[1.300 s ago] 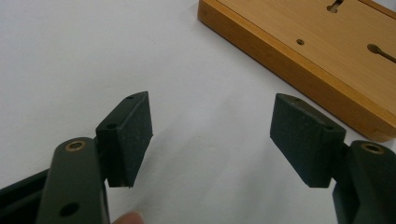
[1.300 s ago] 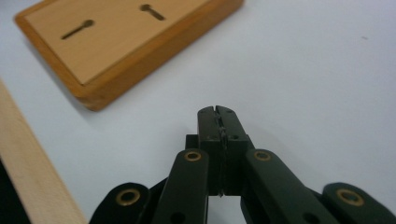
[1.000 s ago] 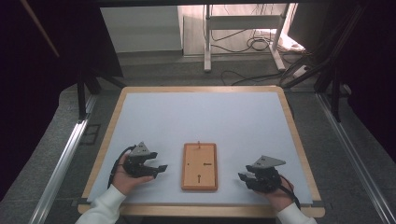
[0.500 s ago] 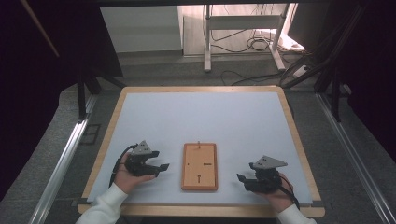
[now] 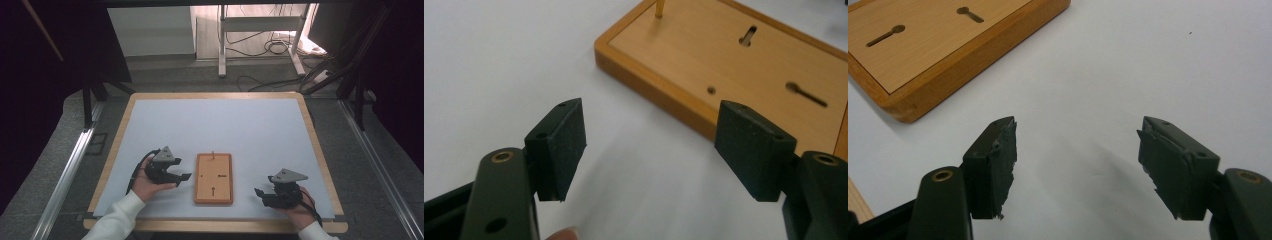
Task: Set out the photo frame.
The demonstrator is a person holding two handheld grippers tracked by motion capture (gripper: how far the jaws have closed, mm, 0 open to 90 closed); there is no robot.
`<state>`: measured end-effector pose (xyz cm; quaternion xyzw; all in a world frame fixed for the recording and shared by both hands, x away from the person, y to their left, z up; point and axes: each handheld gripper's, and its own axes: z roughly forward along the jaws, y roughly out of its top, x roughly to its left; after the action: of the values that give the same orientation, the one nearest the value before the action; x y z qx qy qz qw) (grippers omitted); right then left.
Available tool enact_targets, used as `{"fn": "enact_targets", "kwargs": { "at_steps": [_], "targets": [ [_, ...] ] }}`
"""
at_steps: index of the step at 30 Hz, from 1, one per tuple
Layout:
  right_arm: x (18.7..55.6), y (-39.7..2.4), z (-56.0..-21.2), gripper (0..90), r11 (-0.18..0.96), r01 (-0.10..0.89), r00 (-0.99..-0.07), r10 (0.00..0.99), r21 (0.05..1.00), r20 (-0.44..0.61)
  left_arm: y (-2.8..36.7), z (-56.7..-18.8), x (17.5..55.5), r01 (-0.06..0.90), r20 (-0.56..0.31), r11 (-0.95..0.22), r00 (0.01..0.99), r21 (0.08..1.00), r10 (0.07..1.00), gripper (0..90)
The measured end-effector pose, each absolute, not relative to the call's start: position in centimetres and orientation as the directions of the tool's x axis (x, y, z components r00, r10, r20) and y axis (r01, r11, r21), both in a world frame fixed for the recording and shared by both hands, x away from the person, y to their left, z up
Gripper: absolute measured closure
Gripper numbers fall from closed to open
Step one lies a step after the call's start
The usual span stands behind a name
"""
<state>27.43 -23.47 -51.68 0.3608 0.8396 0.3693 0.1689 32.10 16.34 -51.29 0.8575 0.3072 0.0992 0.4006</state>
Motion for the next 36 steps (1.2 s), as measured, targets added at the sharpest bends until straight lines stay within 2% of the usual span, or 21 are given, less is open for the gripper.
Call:
{"fn": "enact_targets", "kwargs": {
  "at_steps": [10, 22, 36],
  "targets": [
    [26.8, -23.4, -51.8, 31.7, 0.478, 0.467, -0.689, 0.724, 0.744, -0.032, 14.4, -49.8, 32.5, 0.402, -0.064, -0.513, 0.83, 0.758, 0.554, 27.7],
    [26.7, -23.7, -51.4, 31.7, 0.446, 0.461, -0.668, 0.744, 0.767, -0.031, 12.5, -49.9, 34.3, 0.395, -0.069, -0.527, 0.843, 0.752, 0.534, 28.4],
    [26.6, -23.5, -51.4, 30.7, 0.449, 0.438, -0.687, 0.726, 0.779, -0.033, 10.2, -50.0, 36.4, 0.377, -0.058, -0.548, 0.858, 0.747, 0.51, 29.7]
  ]
}}
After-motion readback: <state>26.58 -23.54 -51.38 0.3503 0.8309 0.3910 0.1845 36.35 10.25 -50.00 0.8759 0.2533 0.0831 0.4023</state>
